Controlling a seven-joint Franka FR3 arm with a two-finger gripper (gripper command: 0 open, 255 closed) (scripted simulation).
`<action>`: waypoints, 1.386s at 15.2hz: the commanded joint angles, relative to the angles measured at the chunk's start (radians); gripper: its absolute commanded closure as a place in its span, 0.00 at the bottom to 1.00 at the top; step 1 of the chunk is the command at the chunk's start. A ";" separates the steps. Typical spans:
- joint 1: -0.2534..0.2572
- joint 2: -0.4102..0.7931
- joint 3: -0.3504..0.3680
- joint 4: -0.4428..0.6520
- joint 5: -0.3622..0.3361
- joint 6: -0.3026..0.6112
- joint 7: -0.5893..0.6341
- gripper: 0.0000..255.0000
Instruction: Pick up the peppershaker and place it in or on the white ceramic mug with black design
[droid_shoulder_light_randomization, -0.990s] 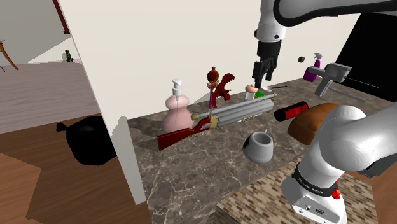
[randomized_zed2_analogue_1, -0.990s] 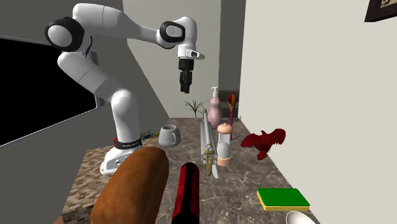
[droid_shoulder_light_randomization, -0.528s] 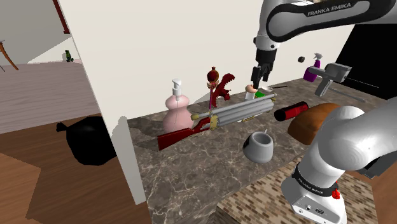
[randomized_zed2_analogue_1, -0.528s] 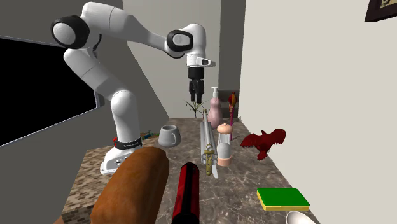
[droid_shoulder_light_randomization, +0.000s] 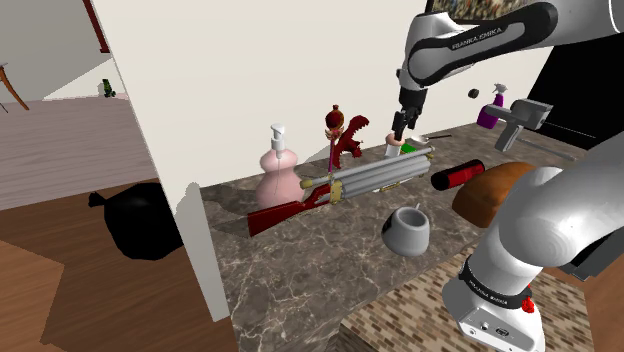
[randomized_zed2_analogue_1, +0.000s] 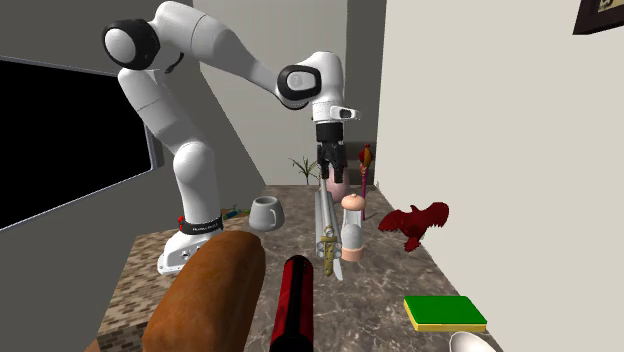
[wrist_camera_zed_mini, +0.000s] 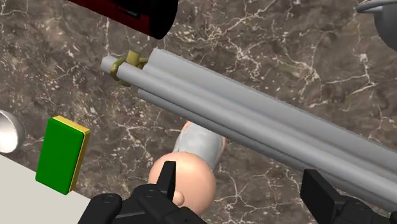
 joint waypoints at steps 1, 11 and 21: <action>0.000 0.063 -0.036 0.028 -0.004 0.063 -0.032 0.00; 0.001 0.204 -0.108 0.014 0.008 0.244 -0.081 0.00; 0.000 0.204 -0.108 0.014 0.008 0.244 -0.081 1.00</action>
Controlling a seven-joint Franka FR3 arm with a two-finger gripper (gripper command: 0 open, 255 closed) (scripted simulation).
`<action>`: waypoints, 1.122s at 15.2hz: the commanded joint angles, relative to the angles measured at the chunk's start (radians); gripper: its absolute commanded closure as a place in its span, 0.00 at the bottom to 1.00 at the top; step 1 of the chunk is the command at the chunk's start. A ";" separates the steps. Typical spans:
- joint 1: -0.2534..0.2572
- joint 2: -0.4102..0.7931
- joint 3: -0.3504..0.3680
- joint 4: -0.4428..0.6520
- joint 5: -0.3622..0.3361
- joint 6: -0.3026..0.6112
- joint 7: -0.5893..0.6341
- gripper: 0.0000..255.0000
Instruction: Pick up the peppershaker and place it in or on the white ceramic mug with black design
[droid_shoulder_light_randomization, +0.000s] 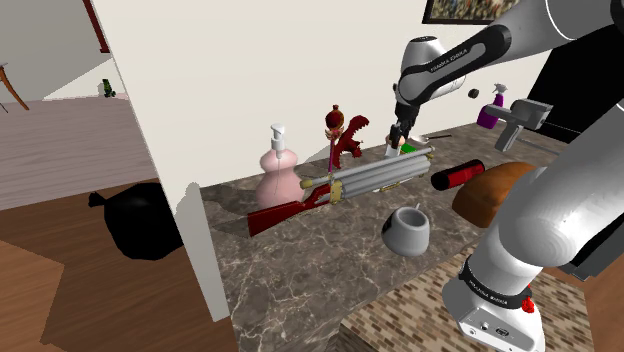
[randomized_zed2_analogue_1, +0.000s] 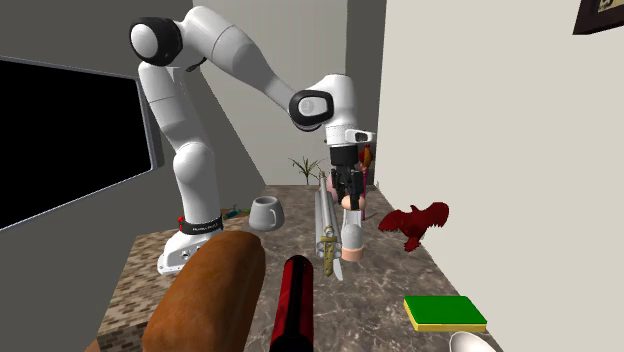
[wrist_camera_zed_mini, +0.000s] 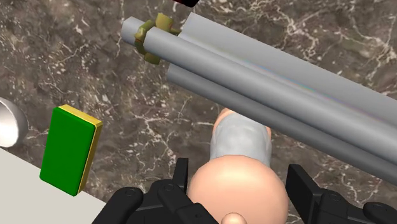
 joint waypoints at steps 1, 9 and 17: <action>0.000 0.000 0.000 0.000 0.000 0.000 0.000 1.00; 0.000 -0.008 0.003 0.007 0.000 -0.015 -0.001 1.00; 0.000 -0.065 0.025 0.071 0.001 -0.135 -0.007 1.00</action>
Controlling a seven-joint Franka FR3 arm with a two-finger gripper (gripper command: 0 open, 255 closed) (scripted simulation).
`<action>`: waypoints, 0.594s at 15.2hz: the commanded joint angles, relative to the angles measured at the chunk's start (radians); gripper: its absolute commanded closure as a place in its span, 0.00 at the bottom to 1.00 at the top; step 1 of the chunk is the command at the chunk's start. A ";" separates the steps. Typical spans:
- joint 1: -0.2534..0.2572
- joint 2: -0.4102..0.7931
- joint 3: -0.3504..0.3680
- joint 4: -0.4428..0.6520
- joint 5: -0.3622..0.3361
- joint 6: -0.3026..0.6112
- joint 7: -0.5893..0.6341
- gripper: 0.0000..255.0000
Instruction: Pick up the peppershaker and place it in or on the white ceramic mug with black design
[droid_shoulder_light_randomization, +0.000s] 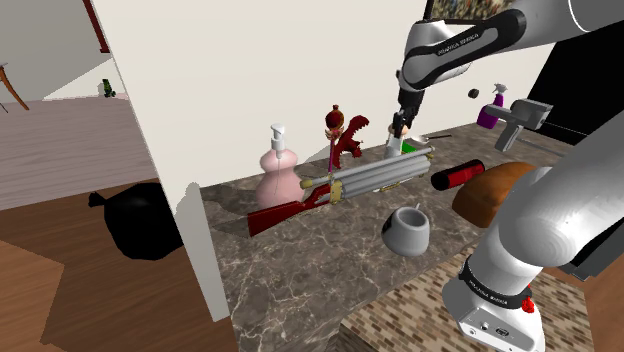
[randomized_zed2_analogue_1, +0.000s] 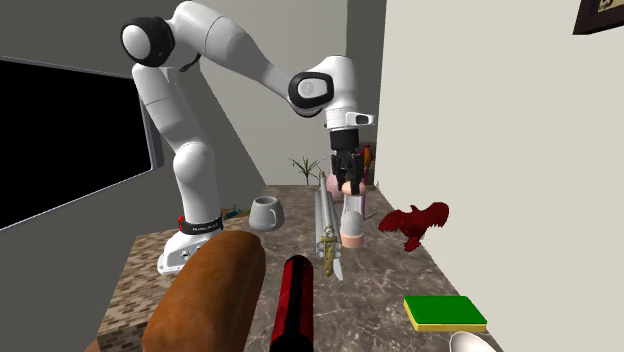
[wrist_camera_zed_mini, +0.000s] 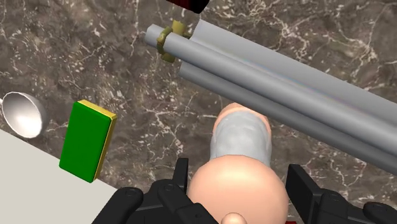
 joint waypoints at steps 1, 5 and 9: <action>0.001 -0.010 0.005 0.019 0.002 -0.029 -0.003 1.00; 0.002 -0.030 0.016 0.057 0.006 -0.086 -0.008 1.00; 0.004 -0.046 0.026 0.097 0.011 -0.142 -0.014 1.00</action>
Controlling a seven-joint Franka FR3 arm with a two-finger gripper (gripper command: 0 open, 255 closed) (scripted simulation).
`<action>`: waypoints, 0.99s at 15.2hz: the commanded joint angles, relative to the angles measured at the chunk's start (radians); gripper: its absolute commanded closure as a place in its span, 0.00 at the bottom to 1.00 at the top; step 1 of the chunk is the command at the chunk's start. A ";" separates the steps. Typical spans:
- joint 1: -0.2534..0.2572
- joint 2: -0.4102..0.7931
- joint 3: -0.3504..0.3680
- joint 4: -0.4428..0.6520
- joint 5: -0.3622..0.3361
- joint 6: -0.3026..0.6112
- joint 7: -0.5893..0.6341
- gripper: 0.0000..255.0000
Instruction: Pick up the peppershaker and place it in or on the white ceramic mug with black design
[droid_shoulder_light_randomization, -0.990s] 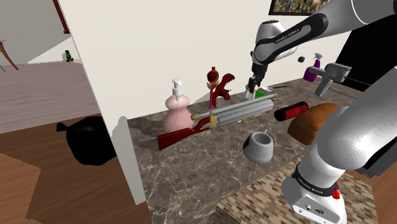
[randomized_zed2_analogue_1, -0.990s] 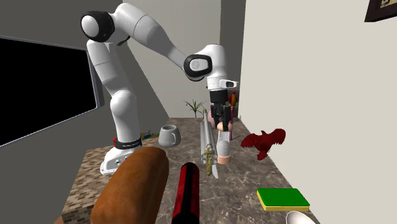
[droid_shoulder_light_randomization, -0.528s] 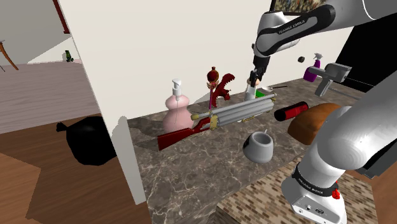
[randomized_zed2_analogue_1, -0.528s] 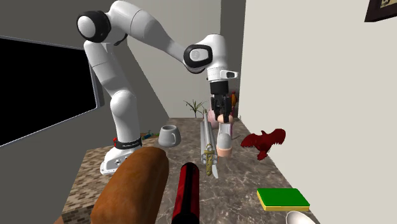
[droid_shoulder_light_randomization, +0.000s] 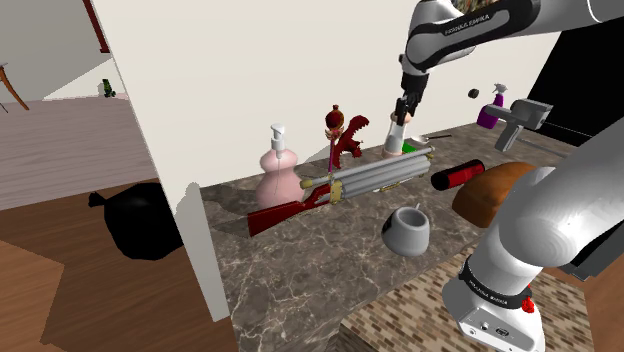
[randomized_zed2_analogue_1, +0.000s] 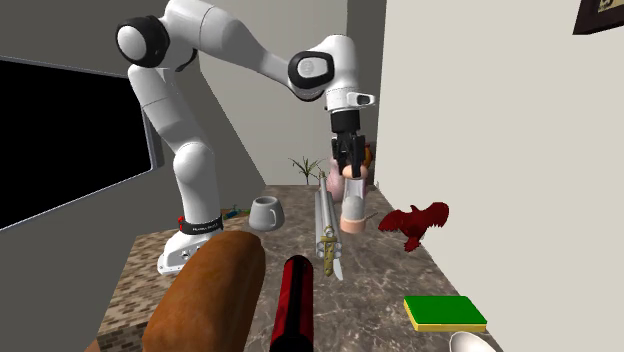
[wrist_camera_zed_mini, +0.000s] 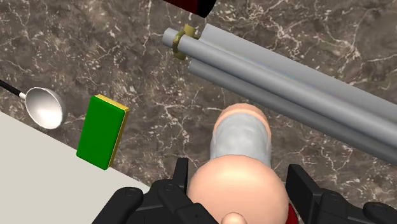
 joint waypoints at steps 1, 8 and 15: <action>0.001 -0.008 0.004 0.023 0.003 -0.031 -0.005 1.00; 0.005 -0.024 0.020 0.103 0.013 -0.126 -0.018 1.00; 0.010 -0.028 0.032 0.185 0.024 -0.211 -0.031 1.00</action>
